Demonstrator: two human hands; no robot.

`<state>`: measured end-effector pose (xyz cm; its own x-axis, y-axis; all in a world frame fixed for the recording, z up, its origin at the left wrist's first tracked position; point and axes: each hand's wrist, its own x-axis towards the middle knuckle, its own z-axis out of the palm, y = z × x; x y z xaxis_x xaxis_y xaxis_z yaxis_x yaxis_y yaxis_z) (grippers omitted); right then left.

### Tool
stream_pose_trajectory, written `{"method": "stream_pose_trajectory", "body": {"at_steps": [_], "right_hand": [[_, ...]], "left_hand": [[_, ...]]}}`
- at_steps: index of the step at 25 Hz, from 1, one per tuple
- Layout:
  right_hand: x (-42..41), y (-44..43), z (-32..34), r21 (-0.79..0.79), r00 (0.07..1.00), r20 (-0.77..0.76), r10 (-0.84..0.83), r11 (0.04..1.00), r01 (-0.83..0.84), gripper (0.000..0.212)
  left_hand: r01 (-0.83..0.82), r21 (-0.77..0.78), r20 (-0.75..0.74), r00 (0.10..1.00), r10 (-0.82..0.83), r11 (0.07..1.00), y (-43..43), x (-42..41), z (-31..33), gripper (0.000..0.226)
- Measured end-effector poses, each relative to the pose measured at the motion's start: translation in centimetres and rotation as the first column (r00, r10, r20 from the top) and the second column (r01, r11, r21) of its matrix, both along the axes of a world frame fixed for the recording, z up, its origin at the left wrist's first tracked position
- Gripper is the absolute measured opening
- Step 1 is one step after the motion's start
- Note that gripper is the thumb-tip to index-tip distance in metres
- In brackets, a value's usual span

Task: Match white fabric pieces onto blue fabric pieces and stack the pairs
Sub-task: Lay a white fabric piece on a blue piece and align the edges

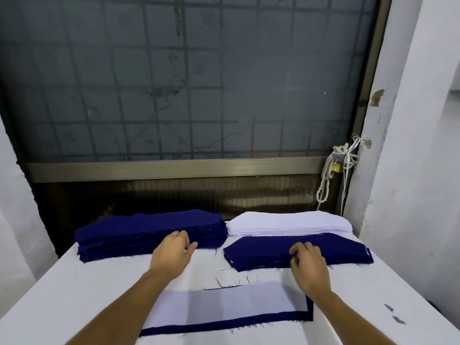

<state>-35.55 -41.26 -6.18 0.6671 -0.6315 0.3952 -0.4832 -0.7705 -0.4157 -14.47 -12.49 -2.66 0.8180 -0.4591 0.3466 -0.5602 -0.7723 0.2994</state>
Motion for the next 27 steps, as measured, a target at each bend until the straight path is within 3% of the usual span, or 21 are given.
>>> {"method": "stream_pose_trajectory", "body": {"at_steps": [10, 19, 24, 27], "right_hand": [[6.0, -8.5, 1.8, -0.055, 0.998, -0.057, -0.004, 0.998, 0.001, 0.014], [10.8, -14.8, 0.9, -0.04, 0.991, -0.135, 0.003, 0.999, -0.008, 0.022], [12.1, -16.2, -0.4, -0.05, 0.98, -0.197, 0.003, 0.999, -0.013, 0.027], [12.5, -16.5, -0.7, -0.061, 0.977, -0.211, -0.015, 0.998, 0.002, 0.028]], "left_hand": [[0.182, 0.045, -0.052, 0.982, -0.179, 0.982, -15.1, 4.4, 2.1, 0.021], [0.146, 0.228, -0.162, 0.981, -0.111, 0.963, -23.1, 7.8, 0.8, 0.036], [0.092, 0.061, -0.229, 0.97, -0.076, 0.994, -24.8, 7.9, 0.2, 0.012], [0.101, 0.073, -0.23, 0.97, -0.081, 0.992, -25.2, 7.8, 0.4, 0.014]]}}
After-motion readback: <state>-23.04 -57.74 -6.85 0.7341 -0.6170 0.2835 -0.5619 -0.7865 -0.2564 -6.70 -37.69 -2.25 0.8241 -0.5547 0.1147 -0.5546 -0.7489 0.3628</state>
